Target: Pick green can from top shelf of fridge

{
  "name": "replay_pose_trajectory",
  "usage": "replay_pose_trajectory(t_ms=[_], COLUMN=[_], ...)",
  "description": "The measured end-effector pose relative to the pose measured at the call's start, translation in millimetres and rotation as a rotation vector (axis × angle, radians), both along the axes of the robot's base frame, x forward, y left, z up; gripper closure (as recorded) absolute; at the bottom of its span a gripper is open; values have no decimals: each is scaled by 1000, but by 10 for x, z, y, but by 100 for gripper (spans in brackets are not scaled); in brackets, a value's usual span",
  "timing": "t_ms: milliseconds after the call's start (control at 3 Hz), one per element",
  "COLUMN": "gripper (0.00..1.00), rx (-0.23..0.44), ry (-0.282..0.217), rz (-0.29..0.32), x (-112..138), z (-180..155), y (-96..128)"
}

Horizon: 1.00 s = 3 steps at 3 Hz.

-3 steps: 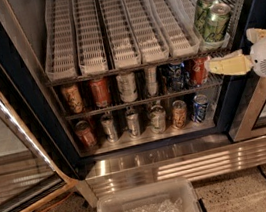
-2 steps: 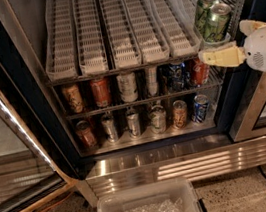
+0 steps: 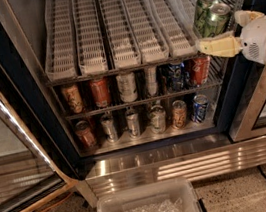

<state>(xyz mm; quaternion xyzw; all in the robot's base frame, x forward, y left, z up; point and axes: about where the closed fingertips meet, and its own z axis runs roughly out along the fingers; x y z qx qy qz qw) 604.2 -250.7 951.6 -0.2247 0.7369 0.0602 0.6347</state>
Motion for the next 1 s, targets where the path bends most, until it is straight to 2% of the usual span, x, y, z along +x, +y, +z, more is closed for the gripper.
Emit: replay_pose_trajectory(t_ms=[667,1000], gripper=[28,29], rx=[0,-14], ry=[-6,-34], rz=[-13,-54], x=[59,223], z=[-40,-87], y=[-5,-91])
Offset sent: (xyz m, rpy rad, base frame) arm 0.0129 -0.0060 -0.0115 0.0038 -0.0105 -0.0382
